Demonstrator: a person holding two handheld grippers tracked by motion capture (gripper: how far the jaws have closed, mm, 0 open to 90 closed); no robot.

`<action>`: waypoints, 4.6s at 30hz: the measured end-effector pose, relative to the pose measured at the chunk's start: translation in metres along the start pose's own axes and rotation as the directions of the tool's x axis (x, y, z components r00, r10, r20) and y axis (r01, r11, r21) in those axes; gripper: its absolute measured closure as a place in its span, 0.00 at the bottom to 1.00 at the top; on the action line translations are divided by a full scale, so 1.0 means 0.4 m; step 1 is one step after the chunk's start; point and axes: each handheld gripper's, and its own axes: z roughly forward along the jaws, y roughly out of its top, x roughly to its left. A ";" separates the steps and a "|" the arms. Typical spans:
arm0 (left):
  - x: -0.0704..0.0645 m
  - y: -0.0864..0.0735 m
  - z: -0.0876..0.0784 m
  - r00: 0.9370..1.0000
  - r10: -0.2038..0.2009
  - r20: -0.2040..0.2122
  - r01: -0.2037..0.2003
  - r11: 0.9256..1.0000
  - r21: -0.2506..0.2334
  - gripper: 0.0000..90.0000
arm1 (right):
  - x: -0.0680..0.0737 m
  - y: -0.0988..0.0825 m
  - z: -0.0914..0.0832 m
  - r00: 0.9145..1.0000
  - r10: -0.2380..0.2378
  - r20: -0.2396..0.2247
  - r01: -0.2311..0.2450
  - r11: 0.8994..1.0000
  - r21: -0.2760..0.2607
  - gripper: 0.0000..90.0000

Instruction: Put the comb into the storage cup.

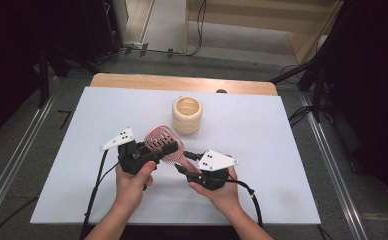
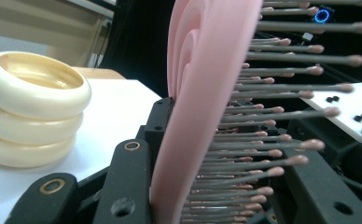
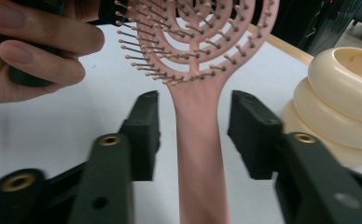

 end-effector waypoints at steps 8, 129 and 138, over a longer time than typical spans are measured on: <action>0.003 0.008 -0.013 0.999 0.027 -0.025 -0.028 1.000 -0.014 0.70 | -0.019 -0.001 -0.015 0.998 0.063 -0.029 -0.064 0.997 -0.051 0.11; 0.138 0.307 0.092 0.977 0.112 -0.182 -0.123 0.991 -0.053 0.70 | -0.265 -0.254 -0.305 0.944 0.261 0.200 -0.238 0.962 -0.132 0.00; 0.150 0.321 0.109 0.975 0.106 -0.197 -0.119 0.991 -0.055 0.70 | -0.265 -0.254 -0.306 0.944 0.260 0.202 -0.236 0.962 -0.134 0.00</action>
